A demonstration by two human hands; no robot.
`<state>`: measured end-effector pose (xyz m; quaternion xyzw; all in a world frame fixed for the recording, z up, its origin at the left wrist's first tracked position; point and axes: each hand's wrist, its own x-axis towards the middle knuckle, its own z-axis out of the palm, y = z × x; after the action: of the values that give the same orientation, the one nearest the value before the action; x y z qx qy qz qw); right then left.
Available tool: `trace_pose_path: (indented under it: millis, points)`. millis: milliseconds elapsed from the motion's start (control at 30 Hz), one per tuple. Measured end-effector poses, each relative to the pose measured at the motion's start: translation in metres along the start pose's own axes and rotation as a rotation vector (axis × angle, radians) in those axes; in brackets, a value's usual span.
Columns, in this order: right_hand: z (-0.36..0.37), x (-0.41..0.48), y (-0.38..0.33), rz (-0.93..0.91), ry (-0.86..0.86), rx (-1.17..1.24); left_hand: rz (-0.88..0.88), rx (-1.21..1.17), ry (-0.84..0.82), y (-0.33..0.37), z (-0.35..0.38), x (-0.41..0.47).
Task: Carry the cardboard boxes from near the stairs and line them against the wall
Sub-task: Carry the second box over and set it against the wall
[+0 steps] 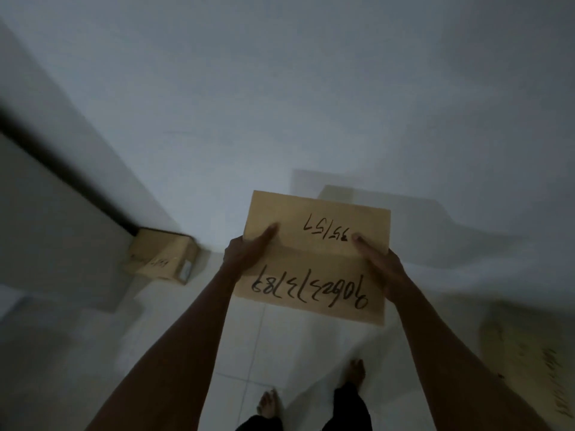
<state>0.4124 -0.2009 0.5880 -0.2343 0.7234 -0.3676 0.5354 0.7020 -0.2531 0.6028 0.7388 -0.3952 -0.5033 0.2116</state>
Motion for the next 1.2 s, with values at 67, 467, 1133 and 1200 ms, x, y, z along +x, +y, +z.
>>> trace_pose_path:
  millis: [67, 467, 1133, 1200]
  points:
    - [0.049, -0.003, -0.005, 0.005, -0.037, -0.023, -0.012, -0.053, 0.049, -0.021, -0.044, 0.007]
    - [0.286, 0.012, -0.009, 0.076, -0.189, -0.195, -0.196, -0.108, 0.135, -0.113, -0.225, 0.09]
    - [0.674, 0.18, 0.112, 0.243, -0.177, -0.311, -0.446, -0.015, 0.249, -0.308, -0.419, 0.44]
    - [0.709, 0.204, 0.137, 0.267, -0.154, -0.28, -0.421, 0.051, 0.225, -0.333, -0.426, 0.485]
